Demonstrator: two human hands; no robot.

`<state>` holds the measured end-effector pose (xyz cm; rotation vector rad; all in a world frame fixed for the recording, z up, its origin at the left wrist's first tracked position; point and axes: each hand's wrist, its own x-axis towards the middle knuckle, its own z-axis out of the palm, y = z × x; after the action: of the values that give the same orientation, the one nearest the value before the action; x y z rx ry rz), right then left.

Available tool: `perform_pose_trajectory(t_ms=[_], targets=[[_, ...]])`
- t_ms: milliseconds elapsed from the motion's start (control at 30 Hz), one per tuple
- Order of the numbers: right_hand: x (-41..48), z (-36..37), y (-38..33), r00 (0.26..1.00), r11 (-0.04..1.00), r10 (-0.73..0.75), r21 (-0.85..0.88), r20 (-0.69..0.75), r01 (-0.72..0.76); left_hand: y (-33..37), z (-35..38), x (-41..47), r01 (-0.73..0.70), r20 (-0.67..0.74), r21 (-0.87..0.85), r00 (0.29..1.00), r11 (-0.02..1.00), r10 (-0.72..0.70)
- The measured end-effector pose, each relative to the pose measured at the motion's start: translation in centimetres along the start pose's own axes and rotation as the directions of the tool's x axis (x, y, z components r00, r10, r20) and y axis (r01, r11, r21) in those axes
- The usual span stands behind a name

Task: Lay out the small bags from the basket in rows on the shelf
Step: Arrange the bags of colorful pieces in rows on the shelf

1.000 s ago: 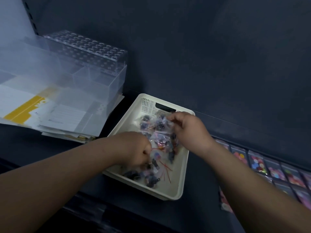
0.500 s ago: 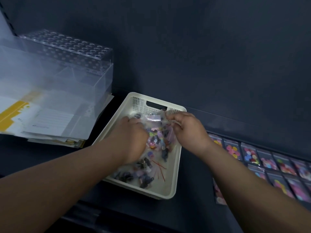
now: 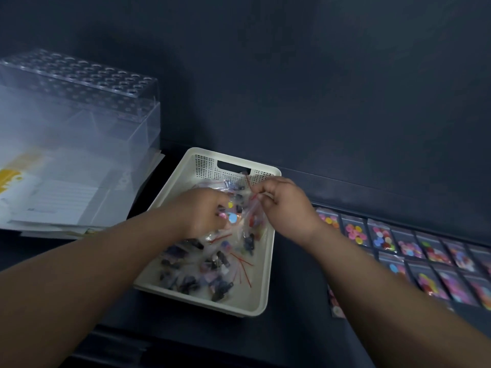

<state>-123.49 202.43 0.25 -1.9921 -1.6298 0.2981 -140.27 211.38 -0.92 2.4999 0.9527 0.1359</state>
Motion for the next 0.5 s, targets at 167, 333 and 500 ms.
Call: perform_pose_trajectory(t_ms=[167,333,500], targets=[[0.1,0.0,-0.1,1.0,1.0,-0.003,-0.011,0.013,0.003,-0.1,-1.5,-1.3,0.195,0.108,-0.493,0.981,0.848,-0.162],[-0.1,0.0,-0.6,0.998,0.998,-0.054,-0.042,-0.015,0.053,0.0,-2.5,-1.8,0.33,0.239,-0.793,0.942,0.512,-0.236],[-0.5,1.2,-2.5,0.987,0.952,-0.066,0.304,0.146,0.018,0.6,-2.4,-1.9,0.348,0.245,-0.874,0.918,0.34,-0.311]])
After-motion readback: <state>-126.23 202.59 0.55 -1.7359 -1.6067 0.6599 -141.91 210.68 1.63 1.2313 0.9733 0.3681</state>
